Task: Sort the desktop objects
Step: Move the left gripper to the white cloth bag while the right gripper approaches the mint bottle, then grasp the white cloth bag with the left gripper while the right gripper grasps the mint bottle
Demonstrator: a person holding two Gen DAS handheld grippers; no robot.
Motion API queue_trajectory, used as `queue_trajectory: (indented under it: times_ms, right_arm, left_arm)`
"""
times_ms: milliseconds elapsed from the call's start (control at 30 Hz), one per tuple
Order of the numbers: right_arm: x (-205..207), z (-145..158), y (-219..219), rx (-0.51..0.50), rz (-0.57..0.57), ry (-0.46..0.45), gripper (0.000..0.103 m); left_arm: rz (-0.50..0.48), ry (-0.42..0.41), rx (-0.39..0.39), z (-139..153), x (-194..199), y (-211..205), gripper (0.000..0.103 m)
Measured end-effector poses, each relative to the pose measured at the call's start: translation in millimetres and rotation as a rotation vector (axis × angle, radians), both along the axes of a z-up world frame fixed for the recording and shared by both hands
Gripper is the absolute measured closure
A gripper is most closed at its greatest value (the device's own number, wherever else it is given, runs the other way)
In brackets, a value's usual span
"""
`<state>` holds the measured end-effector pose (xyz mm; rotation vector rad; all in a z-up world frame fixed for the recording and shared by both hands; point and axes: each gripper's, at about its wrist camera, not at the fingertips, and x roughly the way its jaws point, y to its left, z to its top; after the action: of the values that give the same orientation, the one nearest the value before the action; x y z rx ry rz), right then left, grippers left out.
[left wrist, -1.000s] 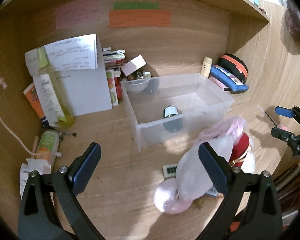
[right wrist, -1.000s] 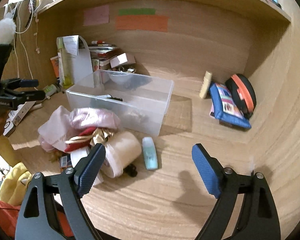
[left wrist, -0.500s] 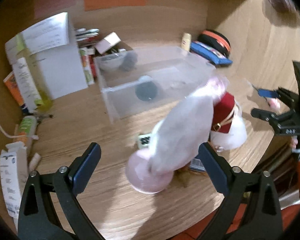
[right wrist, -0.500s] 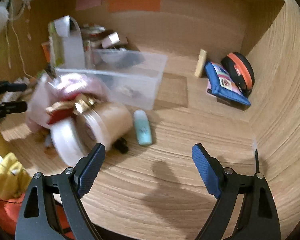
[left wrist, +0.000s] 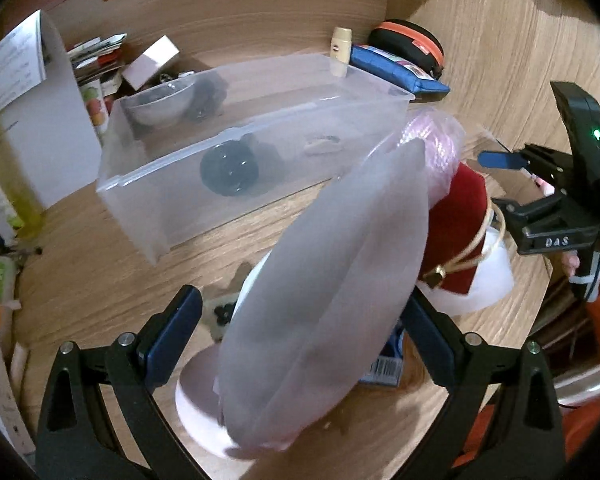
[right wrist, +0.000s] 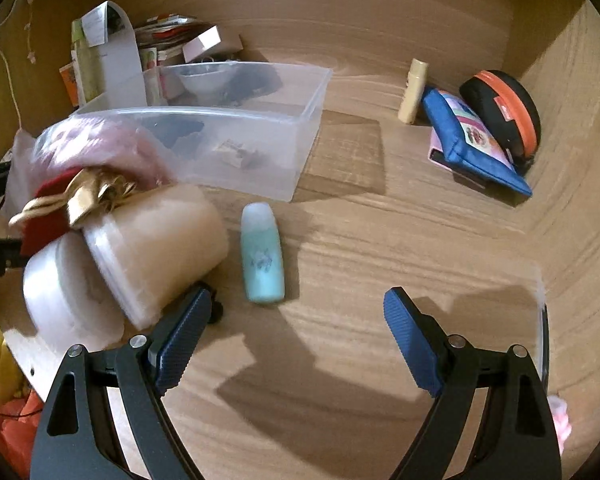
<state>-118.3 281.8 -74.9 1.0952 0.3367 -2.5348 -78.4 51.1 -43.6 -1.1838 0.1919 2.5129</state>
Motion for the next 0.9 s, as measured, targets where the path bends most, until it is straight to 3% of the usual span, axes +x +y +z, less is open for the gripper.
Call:
queue_trajectory:
  times_ms: [133,300,333,400,533,667,767,900]
  right_arm:
    - [-12,0,-2,0.005,0.010,-0.003,0.020]
    - [-24,-6,-9,0.026,0.041,-0.035,0.036]
    - [-26,-7,-11,0.025,0.055,-0.047,0.036]
    - [-28,-8,-15,0.020,0.063,-0.056,0.038]
    - [-32,-10,-20,0.016,0.087,-0.077,0.040]
    - [-34,-12,-25,-0.005,0.115,-0.105,0.058]
    - [-32,-10,-30,-0.010,0.136,-0.107,0.080]
    - [-29,-9,-32,0.005,0.129,-0.101,0.080]
  left_arm:
    - [-0.002,0.017,0.003,-1,-3,0,0.004]
    - [0.019,0.044,0.018,-2,-4,-3,0.008]
    - [0.023,0.046,0.029,-3,-5,-4,0.010]
    - [0.018,0.035,0.051,-4,-6,-6,0.024]
    - [0.015,0.020,0.092,-7,-9,-9,0.034]
    - [0.016,0.041,0.107,-5,-7,-12,0.043]
    - [0.023,0.056,0.120,-3,-5,-14,0.052]
    - [0.075,0.058,0.145,0,-7,-26,0.058]
